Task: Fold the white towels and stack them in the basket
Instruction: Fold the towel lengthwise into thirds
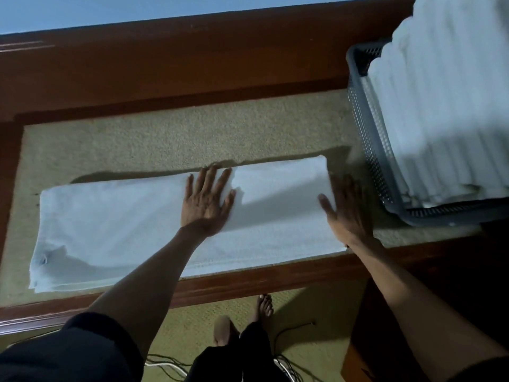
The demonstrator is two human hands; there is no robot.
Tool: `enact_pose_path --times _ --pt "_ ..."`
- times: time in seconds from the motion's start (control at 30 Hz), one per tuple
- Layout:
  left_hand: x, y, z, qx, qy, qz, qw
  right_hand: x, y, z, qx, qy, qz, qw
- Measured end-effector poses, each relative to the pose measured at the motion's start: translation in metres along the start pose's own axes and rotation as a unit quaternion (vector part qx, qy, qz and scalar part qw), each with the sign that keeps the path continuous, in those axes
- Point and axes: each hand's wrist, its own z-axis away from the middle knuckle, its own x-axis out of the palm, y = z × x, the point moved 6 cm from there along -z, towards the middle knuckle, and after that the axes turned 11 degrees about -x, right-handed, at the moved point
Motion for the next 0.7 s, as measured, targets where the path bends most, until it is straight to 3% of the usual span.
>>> enact_pose_path --times 0.07,0.23,0.37,0.47,0.57,0.7 --pt "0.001 0.001 0.000 -0.004 0.000 -0.002 1.000 -0.009 -0.006 -0.005 0.037 0.057 -0.038 0.997" --pt "0.002 -0.001 -0.001 -0.004 0.002 0.004 1.000 -0.024 -0.098 -0.039 -0.023 0.195 -0.092 0.976" --pt "0.004 -0.005 0.004 -0.009 0.003 0.028 1.000 0.010 -0.169 -0.055 -0.083 0.178 -0.113 0.974" --pt "0.003 -0.034 0.012 -0.038 -0.001 0.038 0.999 0.027 -0.177 -0.055 -0.092 0.183 -0.073 0.976" --pt "-0.004 -0.097 0.027 -0.074 -0.011 0.033 0.997 0.026 -0.172 -0.056 -0.104 0.185 -0.048 0.976" --pt "-0.021 -0.203 0.050 -0.188 -0.015 0.039 0.981 0.028 -0.177 -0.056 -0.084 0.178 -0.040 0.980"
